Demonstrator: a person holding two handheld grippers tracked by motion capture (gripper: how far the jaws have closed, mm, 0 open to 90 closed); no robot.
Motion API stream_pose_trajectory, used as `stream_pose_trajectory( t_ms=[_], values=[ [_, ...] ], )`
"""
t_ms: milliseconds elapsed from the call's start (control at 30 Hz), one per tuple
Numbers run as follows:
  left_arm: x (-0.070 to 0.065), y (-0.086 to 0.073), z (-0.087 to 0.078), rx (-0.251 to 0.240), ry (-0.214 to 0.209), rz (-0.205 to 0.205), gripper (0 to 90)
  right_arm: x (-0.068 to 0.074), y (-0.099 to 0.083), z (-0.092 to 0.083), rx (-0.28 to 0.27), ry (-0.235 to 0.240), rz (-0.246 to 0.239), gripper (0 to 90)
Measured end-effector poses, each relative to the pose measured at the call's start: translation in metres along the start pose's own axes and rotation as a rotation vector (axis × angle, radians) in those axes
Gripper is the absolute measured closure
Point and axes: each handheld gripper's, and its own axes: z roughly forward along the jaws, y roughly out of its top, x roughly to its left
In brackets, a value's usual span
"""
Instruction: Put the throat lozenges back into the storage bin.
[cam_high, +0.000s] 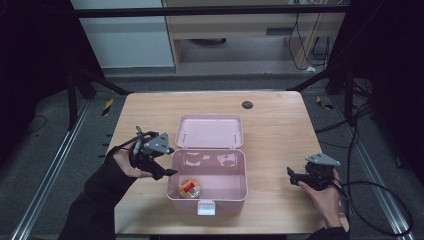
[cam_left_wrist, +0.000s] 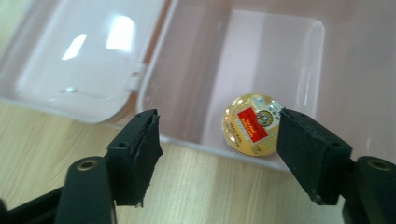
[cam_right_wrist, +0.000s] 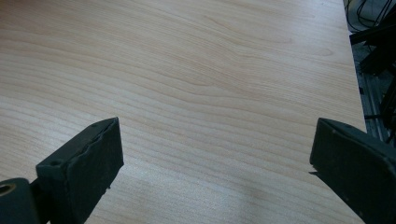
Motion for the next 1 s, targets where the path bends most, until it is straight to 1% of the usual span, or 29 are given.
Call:
stream_pose_trajectory(
  t_ms=[67, 100, 167, 200, 233, 300, 400, 433, 500, 567, 600, 633, 667, 733, 767, 800, 833, 867, 1000],
  values=[
    [0.002, -0.007, -0.005, -0.012, 0.019, -0.029, 32.3, 0.000, 0.000, 0.000, 0.000, 0.000, 0.003, 3.1],
    [0.002, -0.007, -0.005, -0.012, 0.019, -0.029, 32.7, 0.000, 0.000, 0.000, 0.000, 0.001, 0.003, 3.1],
    [0.004, -0.015, -0.008, -0.017, 0.041, -0.065, 33.2, 0.000, 0.000, 0.000, 0.000, 0.002, 0.006, 3.1],
    [0.005, -0.024, -0.009, -0.023, 0.065, -0.109, 32.8, 0.000, 0.000, 0.000, -0.001, 0.001, 0.007, 3.2],
    [0.005, -0.024, -0.009, -0.023, 0.065, -0.109, 32.3, 0.000, 0.000, 0.000, -0.001, 0.001, 0.006, 3.2],
    [0.006, -0.035, -0.009, -0.038, 0.072, -0.160, 32.7, 0.000, 0.000, 0.000, 0.000, 0.000, 0.005, 3.2],
    [0.007, -0.050, -0.009, -0.057, 0.102, -0.223, 32.5, 0.001, 0.000, 0.000, 0.000, 0.000, 0.007, 3.3],
    [0.007, -0.055, -0.008, -0.069, 0.116, -0.252, 32.2, 0.001, 0.000, -0.001, 0.000, -0.001, 0.007, 3.3],
    [0.006, -0.066, -0.007, -0.093, 0.145, -0.298, 32.1, 0.000, 0.000, -0.001, -0.004, -0.003, 0.011, 3.4],
    [0.005, -0.077, -0.005, -0.113, 0.183, -0.351, 31.8, 0.000, 0.000, -0.001, -0.005, -0.004, 0.015, 3.4],
    [0.005, -0.082, -0.004, -0.118, 0.198, -0.375, 31.7, 0.000, 0.000, -0.001, -0.007, -0.005, 0.012, 3.5],
    [0.004, -0.087, -0.003, -0.117, 0.221, -0.395, 30.0, 0.001, -0.001, -0.001, -0.006, -0.005, 0.016, 3.5],
    [0.003, -0.091, -0.001, -0.119, 0.244, -0.422, 30.0, 0.001, -0.001, -0.001, -0.006, -0.005, 0.016, 3.5],
    [0.002, -0.100, 0.002, -0.118, 0.277, -0.461, 28.9, 0.001, -0.001, -0.001, -0.003, -0.007, 0.014, 3.4],
    [0.001, -0.108, 0.005, -0.127, 0.301, -0.500, 28.7, 0.001, -0.001, -0.001, -0.003, -0.007, 0.015, 3.4],
    [0.000, -0.111, 0.006, -0.130, 0.319, -0.515, 28.6, 0.001, -0.001, -0.001, -0.004, -0.006, 0.018, 3.4],
    [0.000, -0.111, 0.006, -0.130, 0.319, -0.515, 28.4, 0.001, -0.001, -0.001, -0.004, -0.006, 0.018, 3.4],
    [-0.001, -0.115, 0.008, -0.136, 0.338, -0.536, 28.4, 0.000, -0.001, -0.001, -0.003, -0.009, 0.014, 3.4],
    [-0.003, -0.131, 0.014, -0.176, 0.392, -0.626, 27.3, 0.000, -0.002, -0.001, -0.003, -0.010, 0.023, 3.3]
  ],
)
